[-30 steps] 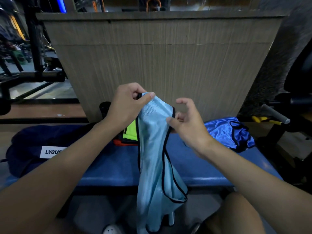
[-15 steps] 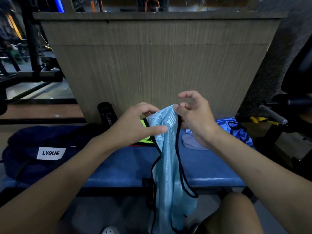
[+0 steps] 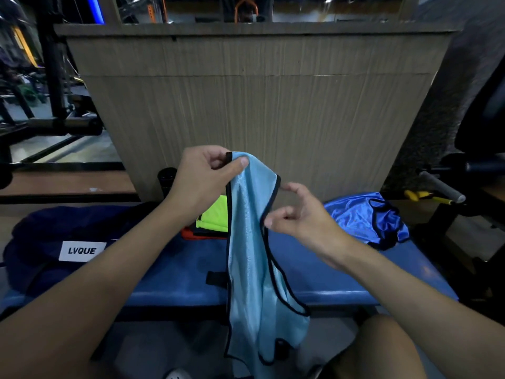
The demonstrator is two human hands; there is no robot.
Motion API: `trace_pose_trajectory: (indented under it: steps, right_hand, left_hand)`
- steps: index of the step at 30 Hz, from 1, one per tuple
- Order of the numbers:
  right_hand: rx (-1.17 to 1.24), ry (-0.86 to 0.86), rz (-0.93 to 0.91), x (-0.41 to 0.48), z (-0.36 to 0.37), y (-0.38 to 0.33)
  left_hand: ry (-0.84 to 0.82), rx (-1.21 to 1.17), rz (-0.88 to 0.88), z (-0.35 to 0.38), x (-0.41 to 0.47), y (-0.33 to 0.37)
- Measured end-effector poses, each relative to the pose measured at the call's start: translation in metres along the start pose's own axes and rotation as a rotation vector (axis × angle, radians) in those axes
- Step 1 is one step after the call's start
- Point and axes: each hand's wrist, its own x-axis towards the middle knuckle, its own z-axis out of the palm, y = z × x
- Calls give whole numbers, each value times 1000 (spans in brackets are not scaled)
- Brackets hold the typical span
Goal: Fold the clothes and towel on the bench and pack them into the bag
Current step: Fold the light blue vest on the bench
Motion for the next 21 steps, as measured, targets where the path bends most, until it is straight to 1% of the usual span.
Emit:
trace_pose_trajectory:
  steps: [2,4,8,10,13,16,21]
  right_hand:
    - [-38,4,11,1,5,8]
    - [-50,32,-16,2,10,13]
    - [-122,160,-174,3,22,20]
    - [-128,160,-215,4,28,21]
    - [-204,169,-252,6,35,20]
    - [-234,163,-258,9,35,19]
    - [-91,172,-191,8,23,6]
  left_hand:
    - [5,-11,-8,-2,2,0]
    - [14,-13,-12,-4,2,0]
    - [9,2,-15,-6,1,2]
    - [13,1,-15,-7,1,3]
    - [20,-9,-22,-7,2,4]
    - [40,2,-27,-11,4,0]
    - [82,31,-66,-27,12,-18]
